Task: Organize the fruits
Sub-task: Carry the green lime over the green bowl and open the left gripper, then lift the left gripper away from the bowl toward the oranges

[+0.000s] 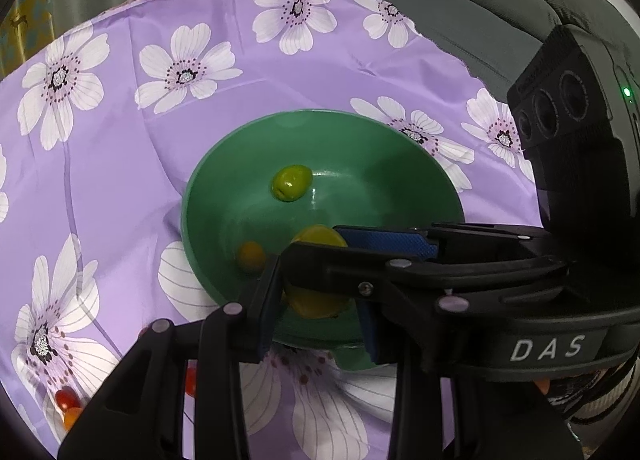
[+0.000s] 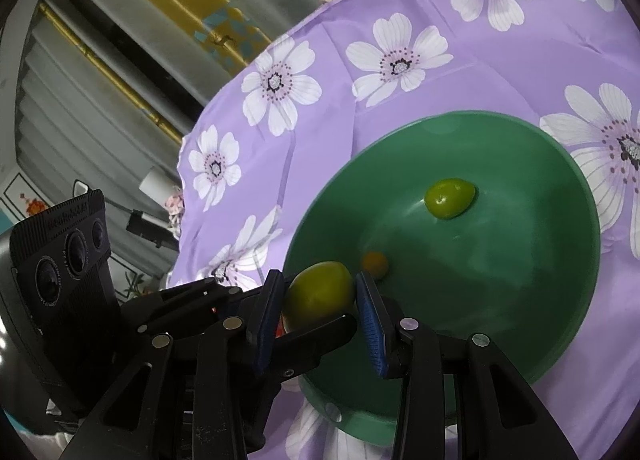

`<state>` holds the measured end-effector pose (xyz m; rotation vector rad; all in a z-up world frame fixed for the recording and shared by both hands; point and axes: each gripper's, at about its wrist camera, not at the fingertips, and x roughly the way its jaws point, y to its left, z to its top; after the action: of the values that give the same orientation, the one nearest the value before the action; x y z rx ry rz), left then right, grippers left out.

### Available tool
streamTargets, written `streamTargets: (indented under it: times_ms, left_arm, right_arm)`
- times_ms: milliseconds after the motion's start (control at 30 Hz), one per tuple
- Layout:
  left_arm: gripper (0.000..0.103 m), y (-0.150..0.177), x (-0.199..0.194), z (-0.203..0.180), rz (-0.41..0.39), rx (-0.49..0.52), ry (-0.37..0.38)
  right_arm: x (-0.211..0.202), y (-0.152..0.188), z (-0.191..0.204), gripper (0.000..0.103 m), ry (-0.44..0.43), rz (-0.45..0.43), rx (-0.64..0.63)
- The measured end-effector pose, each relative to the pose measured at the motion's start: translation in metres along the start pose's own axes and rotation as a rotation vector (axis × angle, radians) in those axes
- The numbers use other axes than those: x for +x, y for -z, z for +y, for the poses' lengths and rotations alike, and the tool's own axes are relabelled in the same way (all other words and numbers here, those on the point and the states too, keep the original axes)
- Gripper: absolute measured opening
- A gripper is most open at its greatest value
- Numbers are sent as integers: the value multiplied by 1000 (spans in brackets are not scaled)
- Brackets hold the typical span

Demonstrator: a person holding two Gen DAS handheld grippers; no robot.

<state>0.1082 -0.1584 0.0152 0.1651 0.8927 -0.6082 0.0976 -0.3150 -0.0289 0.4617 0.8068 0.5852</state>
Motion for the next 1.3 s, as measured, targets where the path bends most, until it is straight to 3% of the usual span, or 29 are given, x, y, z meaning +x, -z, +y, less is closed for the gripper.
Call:
streamTargets:
  times_ms: [267,500,667,767,867,1000,1067,1167,1300]
  left_arm:
    - [37,0,2,-1,14,11,-32]
    - [53,4,-6,1,0,4,-82]
    - [57,12,-24,2,-30,-10,-131]
    - [68,22,-34,4,-36,-33,-153]
    - [69,36,-41,8,-30,-63,-170]
    - [70,65,-51,20,-10,-148,-163]
    - [70,84,-61,31,-13,-228,-119]
    - [76,112,-83,51,-69,-391,-24]
    - [80,150,-116,72,-160,-550,-30]
  right_arm:
    - [1,0,1,40,16,8,-5]
    - [-2,3,2,41,11,12,6]
    - [-10,8,6,45,2,4,16]
    - [-18,11,11,53,-3,-11,16]
    - [-25,15,17,53,-25,-17,5]
    - [-30,25,29,53,-48,-7,-21]
    - [-30,31,35,53,-54,5,-43]
    - [-30,43,48,53,-58,34,-92]
    - [-23,60,69,53,-42,62,-175]
